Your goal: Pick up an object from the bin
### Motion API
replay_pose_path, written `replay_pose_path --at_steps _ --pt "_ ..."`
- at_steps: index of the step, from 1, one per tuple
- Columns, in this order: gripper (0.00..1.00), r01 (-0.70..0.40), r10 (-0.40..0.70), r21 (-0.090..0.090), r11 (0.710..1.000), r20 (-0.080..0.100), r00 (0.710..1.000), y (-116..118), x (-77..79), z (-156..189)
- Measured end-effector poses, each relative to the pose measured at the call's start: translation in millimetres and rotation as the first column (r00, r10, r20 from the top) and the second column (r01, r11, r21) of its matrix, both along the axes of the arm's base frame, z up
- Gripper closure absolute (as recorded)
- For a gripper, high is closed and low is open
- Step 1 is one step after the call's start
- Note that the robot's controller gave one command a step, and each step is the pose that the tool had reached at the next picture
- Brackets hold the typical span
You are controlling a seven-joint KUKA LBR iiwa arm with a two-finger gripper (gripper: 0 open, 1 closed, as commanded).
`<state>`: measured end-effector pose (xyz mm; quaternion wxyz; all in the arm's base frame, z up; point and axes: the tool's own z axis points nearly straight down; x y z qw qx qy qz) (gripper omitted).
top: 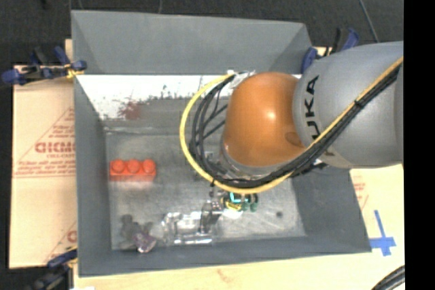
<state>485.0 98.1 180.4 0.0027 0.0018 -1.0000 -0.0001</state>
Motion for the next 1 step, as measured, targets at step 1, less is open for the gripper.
replay_pose_path --at_steps 1 --pt "0.00 -0.153 0.153 0.004 0.988 0.013 0.988 -21.9 13.0 -70.6"
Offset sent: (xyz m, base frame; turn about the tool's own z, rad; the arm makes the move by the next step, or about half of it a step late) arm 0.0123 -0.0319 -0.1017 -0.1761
